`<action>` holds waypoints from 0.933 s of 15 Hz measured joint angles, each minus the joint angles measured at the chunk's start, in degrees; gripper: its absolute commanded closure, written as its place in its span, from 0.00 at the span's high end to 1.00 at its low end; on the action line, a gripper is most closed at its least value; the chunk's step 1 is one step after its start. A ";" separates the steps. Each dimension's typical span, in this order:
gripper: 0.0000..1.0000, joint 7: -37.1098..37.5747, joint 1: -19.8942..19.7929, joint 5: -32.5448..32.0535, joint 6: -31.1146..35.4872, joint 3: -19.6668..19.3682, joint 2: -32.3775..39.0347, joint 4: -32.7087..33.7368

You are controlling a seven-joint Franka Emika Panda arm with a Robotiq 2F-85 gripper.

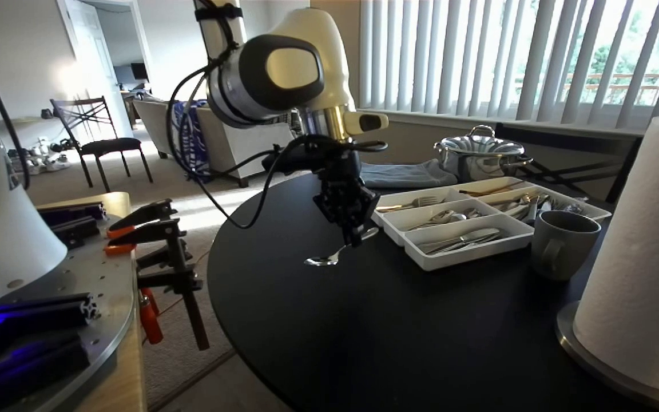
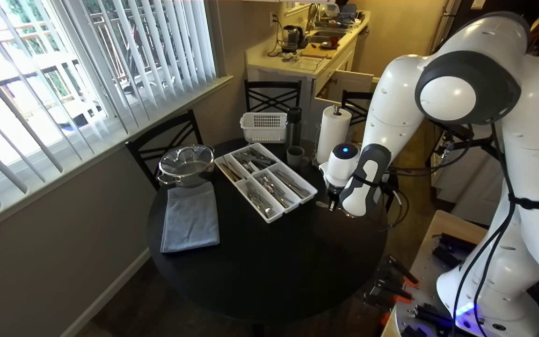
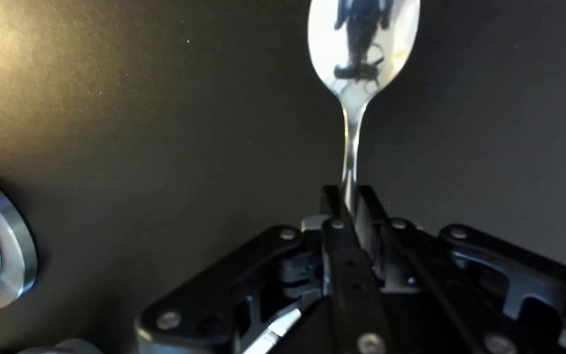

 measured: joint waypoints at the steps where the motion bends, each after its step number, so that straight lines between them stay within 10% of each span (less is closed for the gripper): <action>1: 0.03 0.00 0.74 -0.01 0.01 -0.03 -0.98 -0.11; 9: 0.03 2.60 -15.83 5.80 -7.99 20.37 -7.02 10.23; 14: 0.03 4.89 -19.46 7.73 -15.31 23.20 -1.39 23.91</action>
